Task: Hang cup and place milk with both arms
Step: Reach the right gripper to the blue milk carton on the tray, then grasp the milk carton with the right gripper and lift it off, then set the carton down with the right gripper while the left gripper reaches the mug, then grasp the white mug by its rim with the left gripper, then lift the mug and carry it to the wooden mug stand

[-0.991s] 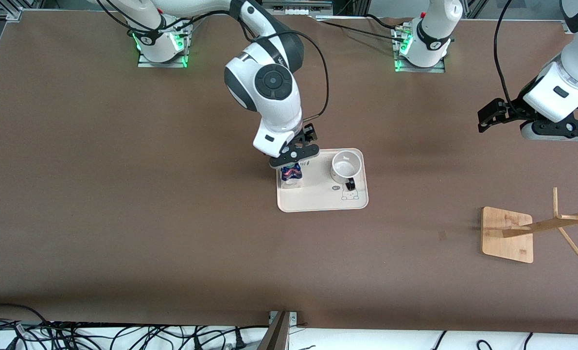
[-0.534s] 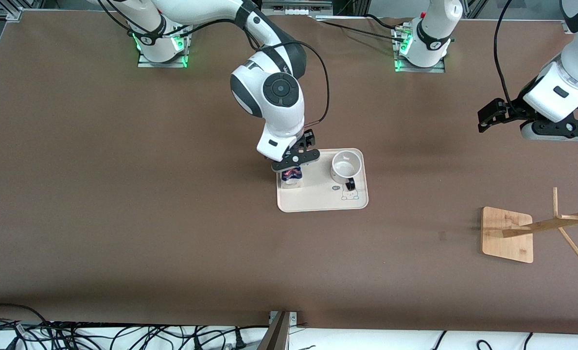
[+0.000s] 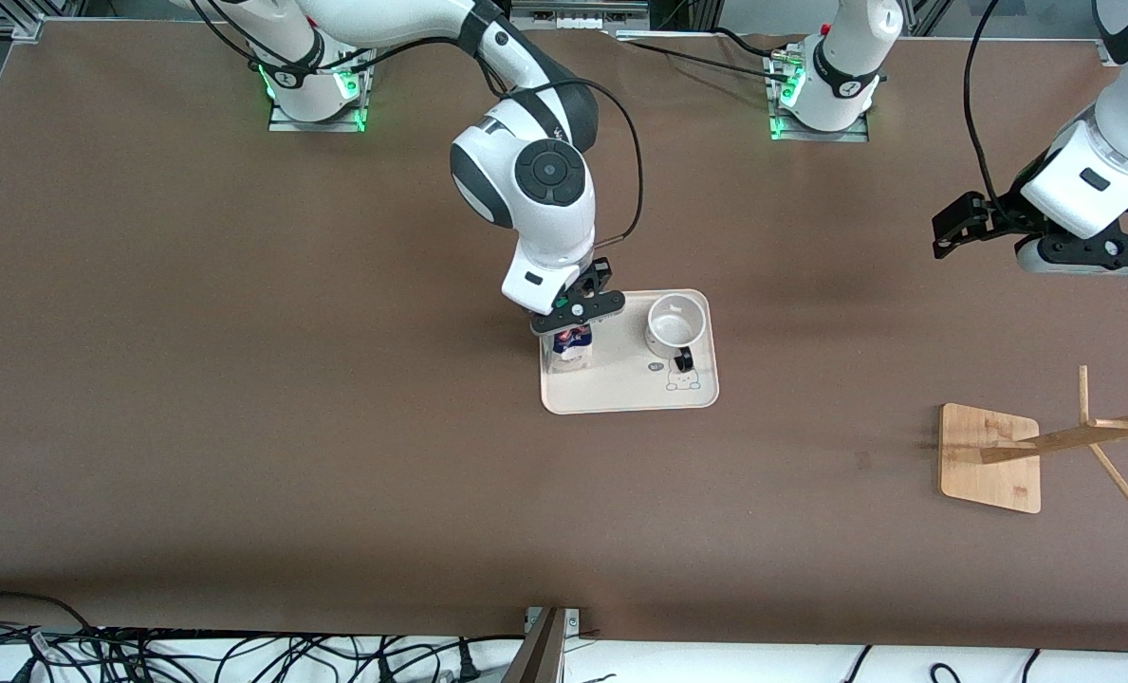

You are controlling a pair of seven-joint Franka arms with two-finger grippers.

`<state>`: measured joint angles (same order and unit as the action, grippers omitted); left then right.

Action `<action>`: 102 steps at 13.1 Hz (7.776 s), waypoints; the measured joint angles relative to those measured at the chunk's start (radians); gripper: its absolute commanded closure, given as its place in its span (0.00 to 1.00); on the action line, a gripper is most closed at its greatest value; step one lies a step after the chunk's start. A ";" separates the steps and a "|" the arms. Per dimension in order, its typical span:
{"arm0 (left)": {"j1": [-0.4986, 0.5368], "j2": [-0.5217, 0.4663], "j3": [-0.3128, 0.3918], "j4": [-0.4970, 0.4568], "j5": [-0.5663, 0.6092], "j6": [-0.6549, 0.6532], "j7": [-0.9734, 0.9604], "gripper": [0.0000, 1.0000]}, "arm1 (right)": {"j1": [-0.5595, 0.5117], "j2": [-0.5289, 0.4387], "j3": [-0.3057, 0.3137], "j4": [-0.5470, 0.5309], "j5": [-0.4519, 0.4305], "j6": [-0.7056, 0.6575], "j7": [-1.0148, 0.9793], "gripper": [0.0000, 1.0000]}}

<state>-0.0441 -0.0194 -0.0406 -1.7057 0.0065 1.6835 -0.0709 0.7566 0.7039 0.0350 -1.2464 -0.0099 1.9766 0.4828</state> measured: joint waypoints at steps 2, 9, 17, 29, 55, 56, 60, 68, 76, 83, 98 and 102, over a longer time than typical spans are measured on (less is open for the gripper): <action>0.000 0.000 0.000 0.000 0.000 0.000 0.000 0.00 | -0.003 -0.004 -0.007 0.013 0.000 -0.003 -0.001 0.71; 0.000 0.000 0.000 0.000 0.000 -0.001 0.000 0.00 | -0.150 -0.085 -0.022 0.032 0.055 -0.125 -0.156 0.71; 0.000 0.000 -0.001 0.000 0.000 -0.015 0.000 0.00 | -0.586 -0.129 -0.033 -0.056 0.149 -0.239 -0.578 0.71; -0.067 0.085 -0.017 0.066 -0.004 -0.086 -0.005 0.00 | -0.706 -0.258 -0.060 -0.438 0.175 -0.116 -0.653 0.58; -0.340 0.621 -0.206 0.010 0.266 0.489 -1.090 0.42 | -0.714 -0.649 -0.076 -0.324 0.050 -0.378 -0.648 0.00; -0.340 0.624 -0.206 0.007 0.266 0.497 -1.090 0.49 | -0.714 -0.655 -0.076 -0.327 0.048 -0.379 -0.648 0.00; -0.347 0.640 -0.207 0.004 0.266 0.508 -1.090 0.98 | -0.715 -0.656 -0.077 -0.331 0.040 -0.387 -0.630 0.00; -0.348 0.642 -0.205 0.020 0.267 0.515 -1.090 1.00 | -0.715 -0.642 -0.079 -0.330 0.034 -0.368 -0.618 0.00; -0.269 0.549 -0.189 0.068 0.268 0.472 -0.923 1.00 | -0.715 -0.715 -0.079 -0.464 0.034 -0.346 -0.615 0.00; -0.095 0.485 -0.187 0.148 0.268 0.393 -0.575 1.00 | -0.715 -0.748 -0.079 -0.506 0.022 -0.290 -0.615 0.00; 0.226 0.385 -0.189 0.388 0.113 -0.010 -0.194 1.00 | -0.715 -0.741 -0.079 -0.505 0.011 -0.283 -0.614 0.00; 0.306 0.392 -0.188 0.388 0.030 -0.012 -0.179 1.00 | -0.715 -0.741 -0.079 -0.505 0.011 -0.283 -0.614 0.00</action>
<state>0.2615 0.3722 -0.2288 -1.3173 0.0367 1.6717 -0.2496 0.0416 -0.0373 -0.0436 -1.7511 0.0013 1.6933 -0.1307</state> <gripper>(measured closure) 0.934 0.000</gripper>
